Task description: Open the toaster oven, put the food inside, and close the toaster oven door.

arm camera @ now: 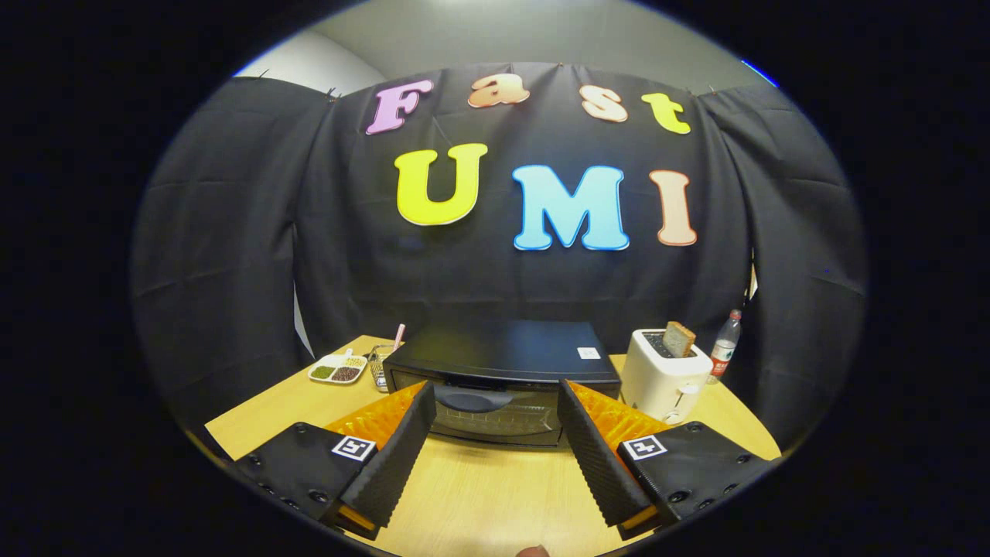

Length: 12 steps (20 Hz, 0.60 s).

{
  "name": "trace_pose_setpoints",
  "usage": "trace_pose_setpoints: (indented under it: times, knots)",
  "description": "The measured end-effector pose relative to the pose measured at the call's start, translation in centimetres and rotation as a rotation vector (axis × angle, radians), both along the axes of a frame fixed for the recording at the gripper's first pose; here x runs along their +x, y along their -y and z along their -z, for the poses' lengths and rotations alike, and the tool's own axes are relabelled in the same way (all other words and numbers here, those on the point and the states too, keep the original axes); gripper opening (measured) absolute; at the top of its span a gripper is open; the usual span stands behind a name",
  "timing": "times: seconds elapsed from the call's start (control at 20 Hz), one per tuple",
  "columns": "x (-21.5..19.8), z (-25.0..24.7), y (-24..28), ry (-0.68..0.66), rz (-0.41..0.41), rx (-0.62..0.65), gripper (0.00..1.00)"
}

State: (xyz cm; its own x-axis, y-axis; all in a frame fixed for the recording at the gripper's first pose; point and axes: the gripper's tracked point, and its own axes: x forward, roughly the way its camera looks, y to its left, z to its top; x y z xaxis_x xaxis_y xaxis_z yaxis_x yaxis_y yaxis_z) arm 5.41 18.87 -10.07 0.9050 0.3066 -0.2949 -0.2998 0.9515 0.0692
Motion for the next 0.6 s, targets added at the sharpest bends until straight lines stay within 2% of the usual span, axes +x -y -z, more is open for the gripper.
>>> trace_pose_setpoints:
  times: [0.25,0.6]
  knots:
    - [-3.9,-3.3,6.5,0.076,0.047,-0.003,1.00]
    - [-5.8,-5.2,15.6,0.146,0.135,-0.042,1.00]
